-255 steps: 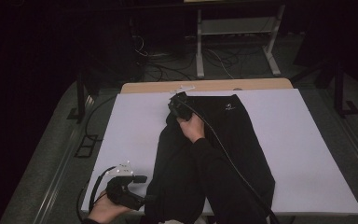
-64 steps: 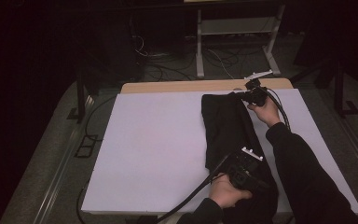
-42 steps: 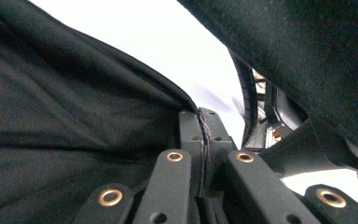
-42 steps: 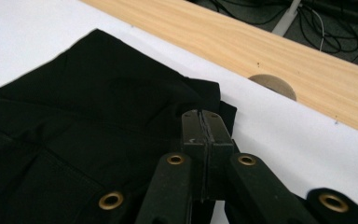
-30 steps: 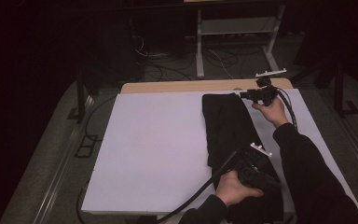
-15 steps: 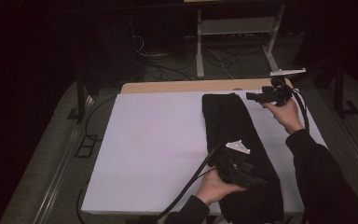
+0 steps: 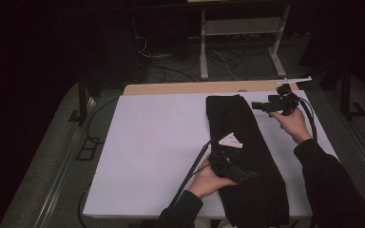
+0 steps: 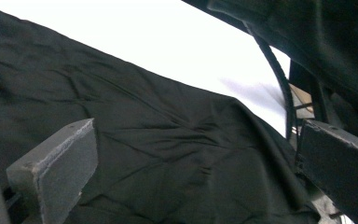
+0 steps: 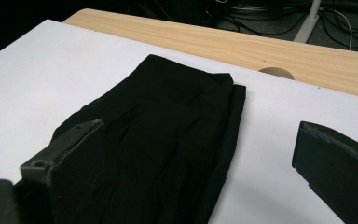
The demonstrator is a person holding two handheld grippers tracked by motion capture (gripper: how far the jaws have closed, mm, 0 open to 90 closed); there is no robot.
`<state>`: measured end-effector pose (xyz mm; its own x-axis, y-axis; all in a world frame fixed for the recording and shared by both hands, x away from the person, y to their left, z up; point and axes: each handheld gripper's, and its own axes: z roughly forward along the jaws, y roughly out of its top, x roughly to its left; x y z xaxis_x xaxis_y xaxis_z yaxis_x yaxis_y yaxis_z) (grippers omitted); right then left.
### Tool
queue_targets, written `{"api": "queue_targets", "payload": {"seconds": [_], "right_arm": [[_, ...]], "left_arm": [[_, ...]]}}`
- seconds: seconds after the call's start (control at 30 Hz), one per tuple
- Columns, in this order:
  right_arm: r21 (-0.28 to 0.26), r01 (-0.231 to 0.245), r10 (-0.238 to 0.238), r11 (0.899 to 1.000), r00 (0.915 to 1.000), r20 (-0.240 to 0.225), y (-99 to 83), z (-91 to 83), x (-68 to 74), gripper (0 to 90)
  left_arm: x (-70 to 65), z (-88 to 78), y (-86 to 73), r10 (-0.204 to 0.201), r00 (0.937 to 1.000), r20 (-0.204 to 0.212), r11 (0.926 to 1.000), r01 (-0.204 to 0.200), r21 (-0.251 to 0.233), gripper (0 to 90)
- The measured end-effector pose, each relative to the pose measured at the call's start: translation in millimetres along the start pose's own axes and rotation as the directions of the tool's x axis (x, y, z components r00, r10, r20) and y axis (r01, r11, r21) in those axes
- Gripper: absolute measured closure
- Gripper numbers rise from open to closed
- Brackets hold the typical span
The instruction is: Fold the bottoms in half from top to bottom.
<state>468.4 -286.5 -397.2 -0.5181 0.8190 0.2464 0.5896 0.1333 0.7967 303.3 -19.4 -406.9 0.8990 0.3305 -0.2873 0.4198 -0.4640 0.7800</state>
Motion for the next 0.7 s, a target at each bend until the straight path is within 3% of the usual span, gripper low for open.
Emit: {"api": "queue_targets", "payload": {"seconds": [0.13, 0.27, 0.4, 0.6, 0.7], "right_arm": [[-0.005, 0.019, -0.019, 1.000, 0.9997, 0.013, -2.2, -3.4, 2.5, 2.7], [0.007, 0.026, -0.026, 1.000, 0.9996, 0.012, -4.6, -3.9, 2.7, 2.7], [0.015, 0.021, -0.021, 1.000, 0.9998, 0.005, -6.4, -2.7, 1.5, 2.7], [0.024, 0.052, -0.053, 0.998, 0.9986, 0.002, -8.7, -0.8, 4.0, 2.7], [0.023, 0.054, -0.054, 0.998, 0.9985, 0.002, -8.7, -1.0, 4.6, 2.7]], "left_arm": [[5.1, -1.8, 1.4, -0.006, 1.0000, -0.002, 0.9998, 0.006, -0.020, 0.0], [15.6, -6.8, 5.3, 0.009, 0.9986, -0.052, 0.9971, -0.013, -0.075, 0.0], [26.1, -11.6, 9.6, 0.009, 0.9965, -0.083, 0.9952, -0.017, -0.096, 0.0], [41.4, -19.4, 12.3, 0.025, 0.9906, -0.134, 0.9948, -0.038, -0.094, 0.0], [45.8, -21.9, 12.8, 0.019, 0.9901, -0.139, 0.9944, -0.033, -0.100, 0.0]]}}
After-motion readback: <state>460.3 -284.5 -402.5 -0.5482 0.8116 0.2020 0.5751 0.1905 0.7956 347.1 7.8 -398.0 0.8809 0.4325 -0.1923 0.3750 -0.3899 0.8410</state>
